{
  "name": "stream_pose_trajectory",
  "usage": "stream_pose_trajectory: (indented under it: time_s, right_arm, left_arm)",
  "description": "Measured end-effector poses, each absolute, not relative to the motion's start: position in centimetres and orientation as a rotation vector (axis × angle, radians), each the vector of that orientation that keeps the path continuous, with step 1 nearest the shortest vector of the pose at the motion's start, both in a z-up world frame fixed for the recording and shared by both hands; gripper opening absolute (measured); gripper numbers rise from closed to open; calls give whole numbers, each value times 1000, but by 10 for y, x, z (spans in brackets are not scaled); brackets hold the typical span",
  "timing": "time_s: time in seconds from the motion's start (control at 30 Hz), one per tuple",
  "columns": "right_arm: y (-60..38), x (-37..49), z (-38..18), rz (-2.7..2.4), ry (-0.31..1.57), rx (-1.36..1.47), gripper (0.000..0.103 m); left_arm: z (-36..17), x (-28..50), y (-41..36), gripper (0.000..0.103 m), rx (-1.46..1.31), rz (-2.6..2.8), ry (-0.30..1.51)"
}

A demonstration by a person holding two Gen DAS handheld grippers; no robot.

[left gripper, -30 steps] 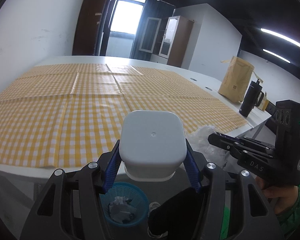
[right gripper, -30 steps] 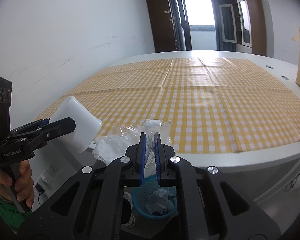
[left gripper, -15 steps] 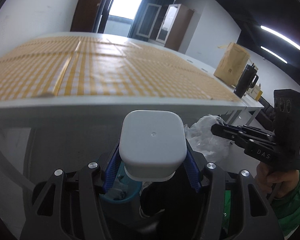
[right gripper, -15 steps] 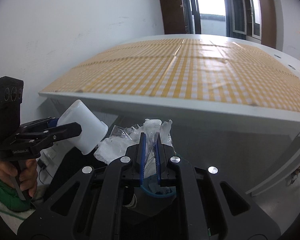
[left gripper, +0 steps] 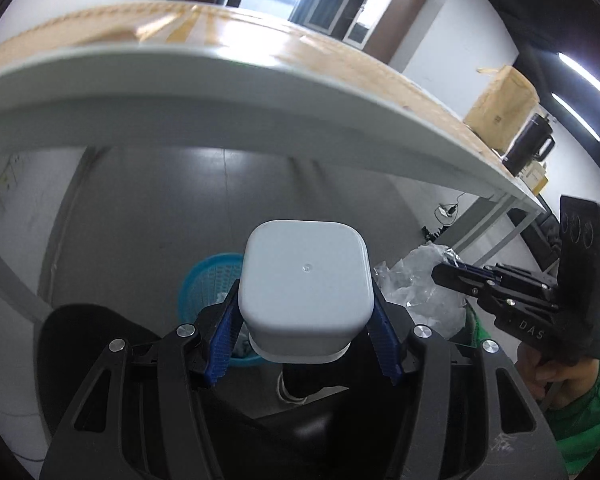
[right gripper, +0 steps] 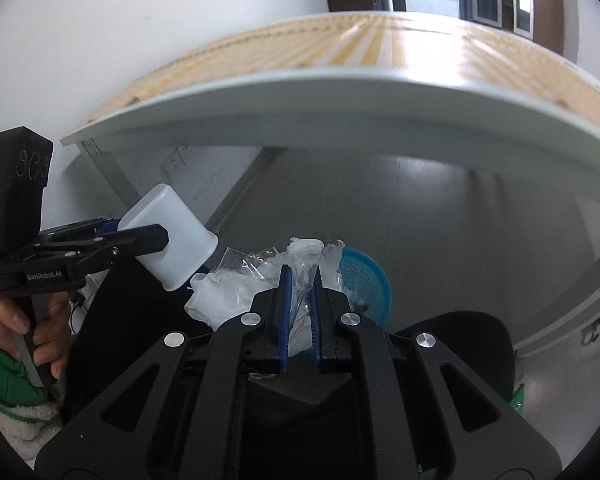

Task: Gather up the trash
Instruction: 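Carry the cup and plastic bag in both grippers down over the wastebasket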

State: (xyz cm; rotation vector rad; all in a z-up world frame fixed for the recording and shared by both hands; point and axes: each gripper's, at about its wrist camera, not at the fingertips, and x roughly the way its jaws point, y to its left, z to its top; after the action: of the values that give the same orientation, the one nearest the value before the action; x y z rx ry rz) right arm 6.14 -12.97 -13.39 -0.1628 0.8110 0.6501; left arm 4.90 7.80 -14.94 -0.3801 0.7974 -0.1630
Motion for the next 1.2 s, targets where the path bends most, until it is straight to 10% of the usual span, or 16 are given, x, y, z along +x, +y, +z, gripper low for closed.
stream_pose_trajectory:
  time_s: [1.2]
  right_arm:
    - [-62, 229, -323, 453, 1254, -153, 8]
  left_arm:
    - [-297, 166, 95, 58, -572, 51, 1082]
